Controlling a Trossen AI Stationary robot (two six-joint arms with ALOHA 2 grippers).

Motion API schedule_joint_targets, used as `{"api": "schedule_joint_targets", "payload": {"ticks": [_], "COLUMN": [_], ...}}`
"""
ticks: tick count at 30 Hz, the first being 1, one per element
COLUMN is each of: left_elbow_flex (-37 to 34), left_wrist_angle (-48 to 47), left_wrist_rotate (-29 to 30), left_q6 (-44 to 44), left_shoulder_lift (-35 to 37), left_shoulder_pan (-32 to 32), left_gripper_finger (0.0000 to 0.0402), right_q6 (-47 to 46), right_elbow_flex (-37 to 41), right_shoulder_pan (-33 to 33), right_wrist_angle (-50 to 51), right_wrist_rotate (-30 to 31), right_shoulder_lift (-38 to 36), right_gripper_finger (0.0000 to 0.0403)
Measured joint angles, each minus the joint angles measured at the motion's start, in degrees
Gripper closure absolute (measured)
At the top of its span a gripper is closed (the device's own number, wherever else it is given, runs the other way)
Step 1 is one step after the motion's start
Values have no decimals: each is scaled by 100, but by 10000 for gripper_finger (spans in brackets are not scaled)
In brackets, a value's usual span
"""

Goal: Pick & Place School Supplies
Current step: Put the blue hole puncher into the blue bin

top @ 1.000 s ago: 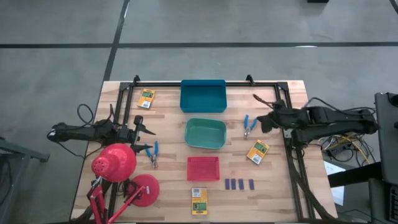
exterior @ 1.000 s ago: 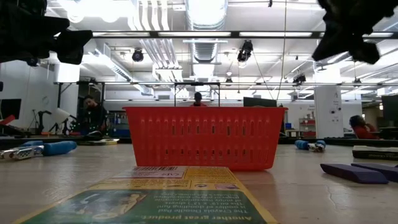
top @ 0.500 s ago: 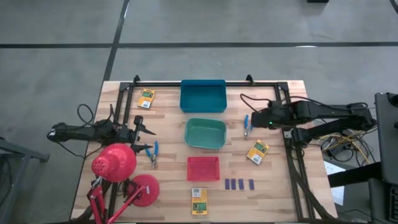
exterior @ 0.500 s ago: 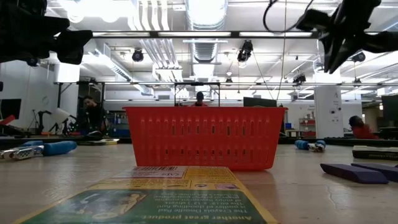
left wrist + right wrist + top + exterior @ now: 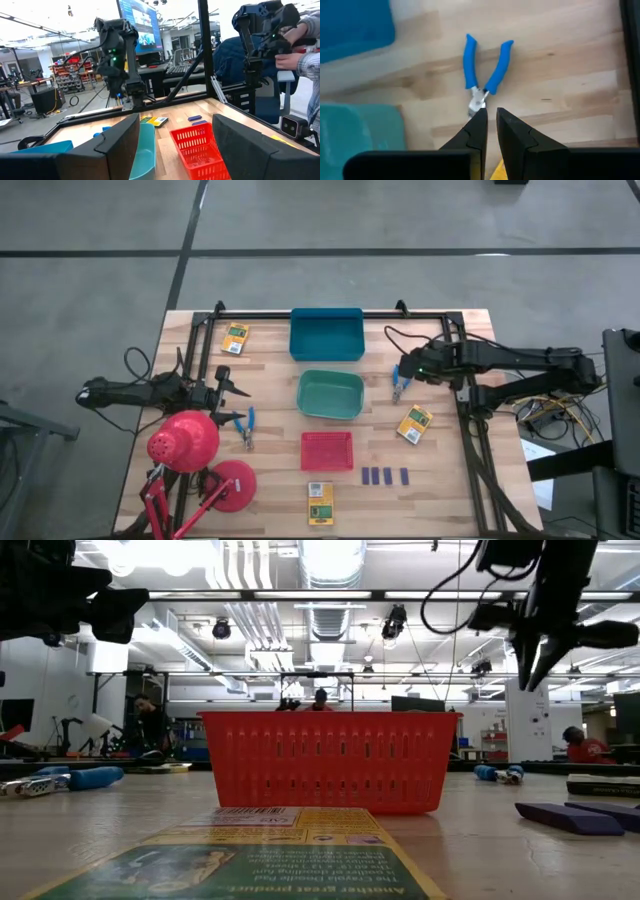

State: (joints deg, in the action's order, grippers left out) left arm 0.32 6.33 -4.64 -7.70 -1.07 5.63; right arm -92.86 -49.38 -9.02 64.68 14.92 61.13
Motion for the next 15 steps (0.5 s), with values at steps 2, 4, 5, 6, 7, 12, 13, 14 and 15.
{"api": "schedule_joint_targets", "payload": {"ticks": [2,4,5,6,7,12,13,14,15], "left_elbow_flex": [0,0,0,0,0,0,0,0,0], "left_wrist_angle": [1,2,2,0,1,2,2,0,1], "left_wrist_rotate": [0,0,0,0,0,0,0,0,0], "left_q6": [-1,1,-1,-1,1,-1,-1,0,0], "left_shoulder_lift": [-1,-1,1,0,-1,1,-1,-1,0], "left_shoulder_pan": [0,-2,0,0,-2,-2,-2,-2,-1], "left_gripper_finger": [145,145,145,145,145,145,145,145,145], "right_q6": [-1,-18,-49,-112,-210,-110,-73,-70,-58], "right_elbow_flex": [159,303,368,421,454,489,491,493,493], "right_shoulder_pan": [-76,-150,-177,-199,-213,-218,-218,-218,-224], "right_wrist_angle": [-109,-275,-294,-342,-434,-619,-609,-604,-607], "right_wrist_rotate": [-69,-154,-209,-254,-289,-285,-283,-284,-284], "right_shoulder_lift": [55,136,178,218,263,475,511,546,584], "right_gripper_finger": [364,364,364,364,364,349,342,335,327]}}
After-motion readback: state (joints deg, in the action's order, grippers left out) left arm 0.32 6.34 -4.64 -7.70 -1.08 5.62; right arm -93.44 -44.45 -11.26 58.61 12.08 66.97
